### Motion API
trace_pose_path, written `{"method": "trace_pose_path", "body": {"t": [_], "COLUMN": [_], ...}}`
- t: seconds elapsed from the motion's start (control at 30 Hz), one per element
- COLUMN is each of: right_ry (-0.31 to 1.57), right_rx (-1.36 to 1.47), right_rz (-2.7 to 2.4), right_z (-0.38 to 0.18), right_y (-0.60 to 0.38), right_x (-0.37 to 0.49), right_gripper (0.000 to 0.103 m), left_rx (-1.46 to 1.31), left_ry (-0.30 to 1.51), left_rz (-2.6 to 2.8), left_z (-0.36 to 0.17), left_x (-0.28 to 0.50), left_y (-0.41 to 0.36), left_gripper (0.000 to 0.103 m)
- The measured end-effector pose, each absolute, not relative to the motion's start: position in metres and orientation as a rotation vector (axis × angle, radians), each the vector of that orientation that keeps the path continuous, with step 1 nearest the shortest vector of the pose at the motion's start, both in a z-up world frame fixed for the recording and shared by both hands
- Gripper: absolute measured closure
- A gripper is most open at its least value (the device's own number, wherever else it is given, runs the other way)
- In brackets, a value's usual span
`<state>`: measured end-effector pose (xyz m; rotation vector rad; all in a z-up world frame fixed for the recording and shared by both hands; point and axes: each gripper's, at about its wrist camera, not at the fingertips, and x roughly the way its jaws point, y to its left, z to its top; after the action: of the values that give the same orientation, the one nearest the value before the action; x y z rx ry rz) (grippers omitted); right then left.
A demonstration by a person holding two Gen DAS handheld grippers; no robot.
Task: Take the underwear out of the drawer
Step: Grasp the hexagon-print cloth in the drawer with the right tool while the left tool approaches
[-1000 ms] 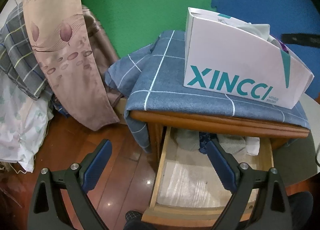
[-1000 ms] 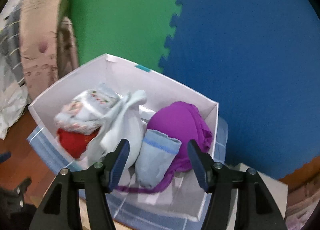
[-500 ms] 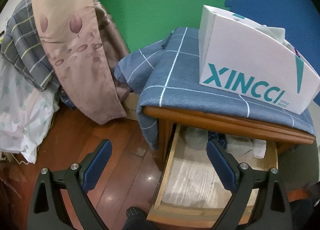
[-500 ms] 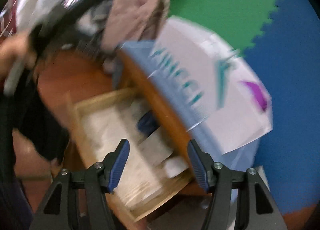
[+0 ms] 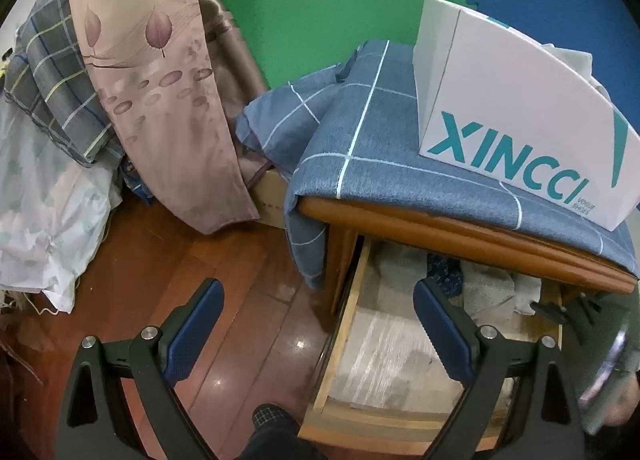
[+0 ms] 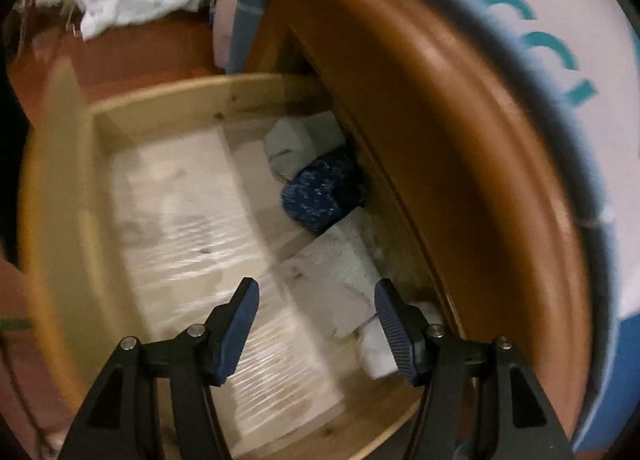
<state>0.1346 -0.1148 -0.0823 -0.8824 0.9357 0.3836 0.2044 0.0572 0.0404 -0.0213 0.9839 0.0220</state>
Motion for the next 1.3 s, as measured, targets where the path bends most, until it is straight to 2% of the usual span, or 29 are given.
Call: {"method": "trace_pose_path", "body": {"t": [0.2,0.5,0.7,0.83,1.0,1.3], "right_ry": [0.909,0.931,0.946,0.963,0.989,1.113], "right_rx": [-0.984,-0.972,-0.895,-0.842,-0.803,-0.732], "right_rz": [0.379,0.444,0.439,0.442,0.45,0.505], "right_z": [-0.112,-0.143,-0.15,-0.16,-0.161,-0.16], "right_y": [-0.121,-0.122,-0.127,-0.132,-0.137,-0.154], "right_x": [0.15,0.168,0.195,0.212,0.213,0.189], "right_gripper": [0.041,0.042,0.041,0.033,0.032,0.035], "left_rx": [-0.018,-0.038,-0.014,-0.008,0.002,0.014], "left_ry": [1.007,1.052,1.065,1.073,1.085,1.085], "left_rz": [0.019,0.026,0.025,0.023,0.029,0.017], "left_z": [0.035,0.026,0.023,0.019,0.016,0.015], "left_x": [0.207,0.211,0.211,0.211,0.213,0.212], "left_y": [0.057,0.06,0.057,0.056,0.055,0.053], "left_gripper": [0.009,0.009,0.009,0.009,0.009,0.009]}}
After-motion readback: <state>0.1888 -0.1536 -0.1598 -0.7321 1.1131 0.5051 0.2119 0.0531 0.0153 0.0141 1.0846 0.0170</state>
